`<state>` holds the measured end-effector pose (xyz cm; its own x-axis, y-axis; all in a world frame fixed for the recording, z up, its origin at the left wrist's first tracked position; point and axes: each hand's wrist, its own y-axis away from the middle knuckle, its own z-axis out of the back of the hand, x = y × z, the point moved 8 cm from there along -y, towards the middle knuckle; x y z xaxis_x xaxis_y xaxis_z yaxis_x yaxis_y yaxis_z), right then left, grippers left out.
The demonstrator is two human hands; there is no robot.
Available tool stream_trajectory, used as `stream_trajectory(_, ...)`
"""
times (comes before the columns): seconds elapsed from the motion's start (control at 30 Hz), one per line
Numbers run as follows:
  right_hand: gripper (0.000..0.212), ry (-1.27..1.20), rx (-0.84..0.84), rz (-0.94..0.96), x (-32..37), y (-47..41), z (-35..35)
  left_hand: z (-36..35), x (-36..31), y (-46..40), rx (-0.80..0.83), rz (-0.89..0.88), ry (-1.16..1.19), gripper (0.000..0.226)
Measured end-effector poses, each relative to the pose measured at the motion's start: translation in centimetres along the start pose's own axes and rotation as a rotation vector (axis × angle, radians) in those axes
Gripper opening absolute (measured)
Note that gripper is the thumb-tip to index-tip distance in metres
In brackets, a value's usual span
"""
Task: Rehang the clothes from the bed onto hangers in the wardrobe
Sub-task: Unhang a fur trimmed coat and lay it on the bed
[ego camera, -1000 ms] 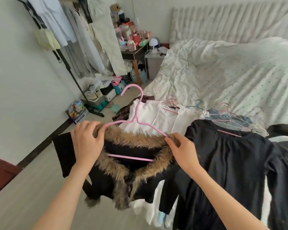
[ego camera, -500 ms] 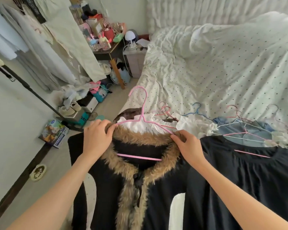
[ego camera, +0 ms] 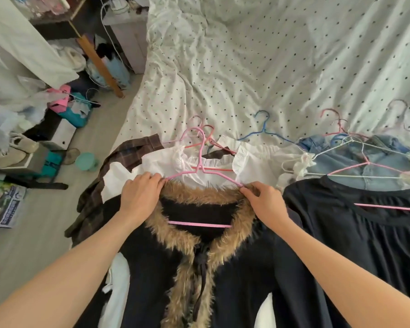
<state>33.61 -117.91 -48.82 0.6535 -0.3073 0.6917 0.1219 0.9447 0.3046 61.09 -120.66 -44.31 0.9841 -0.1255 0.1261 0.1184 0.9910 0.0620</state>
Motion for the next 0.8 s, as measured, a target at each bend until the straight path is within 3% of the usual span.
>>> stream_trajectory(0.23,0.032,0.093,-0.061,0.030,2.6,-5.0,-1.3,-2.1,2.2,-5.7,-0.008,0.011,-0.015,0.032)
stream_trajectory(0.43,0.039,0.234,0.076,-0.045,-0.7,-5.1,-3.3,-6.1,1.5,-5.0,0.191,-0.020,0.155,0.037)
stream_trajectory(0.63,0.057,0.399,-0.052,0.078,1.4,-0.8,1.3,-1.8,-0.4,-2.1,0.107,-0.167,0.250,0.046)
stream_trajectory(0.8,0.064,0.473,-0.093,0.133,2.4,7.3,5.6,3.6,-6.4,2.8,0.071,-0.219,0.513,0.050)
